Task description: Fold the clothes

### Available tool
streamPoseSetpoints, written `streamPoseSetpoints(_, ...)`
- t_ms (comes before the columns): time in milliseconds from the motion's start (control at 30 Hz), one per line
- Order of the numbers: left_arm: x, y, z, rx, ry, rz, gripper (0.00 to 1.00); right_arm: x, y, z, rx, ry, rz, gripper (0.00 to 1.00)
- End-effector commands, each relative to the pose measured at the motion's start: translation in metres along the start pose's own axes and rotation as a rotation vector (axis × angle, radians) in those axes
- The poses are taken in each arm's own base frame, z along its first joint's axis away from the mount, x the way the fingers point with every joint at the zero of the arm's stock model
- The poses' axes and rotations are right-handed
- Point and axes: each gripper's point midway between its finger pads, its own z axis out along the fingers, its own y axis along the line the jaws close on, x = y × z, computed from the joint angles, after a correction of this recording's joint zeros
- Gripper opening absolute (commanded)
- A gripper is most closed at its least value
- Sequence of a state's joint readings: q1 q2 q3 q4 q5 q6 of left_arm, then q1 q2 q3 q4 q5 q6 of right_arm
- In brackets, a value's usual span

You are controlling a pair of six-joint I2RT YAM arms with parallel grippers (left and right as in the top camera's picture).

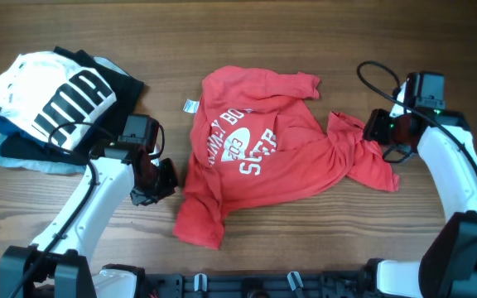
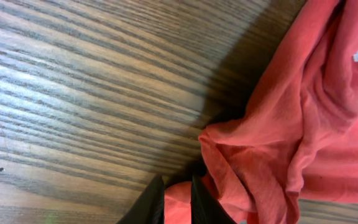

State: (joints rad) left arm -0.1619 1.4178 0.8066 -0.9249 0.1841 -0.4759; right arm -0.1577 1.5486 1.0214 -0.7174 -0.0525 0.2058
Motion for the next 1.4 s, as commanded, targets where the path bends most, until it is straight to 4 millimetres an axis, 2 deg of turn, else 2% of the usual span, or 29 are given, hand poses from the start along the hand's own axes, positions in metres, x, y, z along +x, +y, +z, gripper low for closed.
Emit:
streamPoseSetpoints(0, -0.001, 0.0, 0.002, -0.005, -0.003, 0.005, 0.15, 0.014, 0.001, 0.018, -0.018, 0.054, 0.037, 0.58)
streamPoseSetpoints(133, -0.001, 0.0, 0.002, -0.003, -0.005, 0.006, 0.15, 0.023, 0.01, 0.044, -0.082, 0.079, 0.038, 0.57)
streamPoseSetpoints(200, -0.001, 0.0, 0.002, -0.003, -0.006, 0.006, 0.15, 0.018, 0.018, 0.052, -0.13, 0.073, 0.037, 0.56)
streamPoseSetpoints(300, -0.001, 0.0, 0.002, -0.003, -0.006, 0.006, 0.15, 0.013, 0.021, 0.065, -0.143, 0.059, 0.043, 0.54)
streamPoseSetpoints(433, -0.001, 0.0, 0.002, -0.002, -0.007, 0.006, 0.16, 0.002, 0.023, 0.066, -0.152, 0.018, 0.038, 0.5)
streamPoseSetpoints(533, -0.002, -0.001, 0.002, -0.001, -0.009, 0.006, 0.16, 0.004, 0.022, 0.066, -0.15, 0.026, 0.039, 0.47)
streamPoseSetpoints(567, -0.002, -0.001, 0.002, -0.001, -0.009, 0.006, 0.16, 0.009, 0.02, 0.066, -0.141, 0.044, 0.038, 0.49)
streamPoseSetpoints(667, -0.002, -0.001, 0.002, -0.001, -0.009, 0.007, 0.16, 0.005, 0.012, 0.056, -0.083, 0.036, 0.047, 0.52)
streamPoseSetpoints(767, -0.002, -0.001, 0.002, 0.0, -0.011, 0.007, 0.16, -0.019, 0.014, 0.019, -0.079, -0.055, 0.05, 0.52)
streamPoseSetpoints(833, -0.003, -0.001, 0.002, 0.001, -0.013, 0.008, 0.16, -0.026, 0.017, 0.004, -0.09, -0.097, 0.047, 0.51)
streamPoseSetpoints(867, -0.003, -0.002, 0.002, 0.003, -0.015, 0.008, 0.16, -0.024, 0.018, -0.002, -0.095, -0.1, 0.046, 0.5)
streamPoseSetpoints(967, -0.004, -0.002, 0.002, 0.005, -0.019, 0.009, 0.16, -0.014, 0.017, 0.003, -0.093, -0.056, 0.047, 0.46)
streamPoseSetpoints(1033, -0.004, -0.002, 0.002, 0.005, -0.018, 0.009, 0.16, 0.004, 0.018, 0.018, -0.098, 0.001, 0.045, 0.46)
streamPoseSetpoints(1167, -0.004, -0.002, 0.002, 0.005, -0.018, 0.008, 0.16, 0.025, 0.021, 0.042, -0.106, 0.068, 0.035, 0.45)
streamPoseSetpoints(1367, -0.004, -0.002, 0.002, 0.005, -0.018, 0.008, 0.16, 0.029, 0.027, 0.06, -0.139, 0.097, 0.037, 0.45)
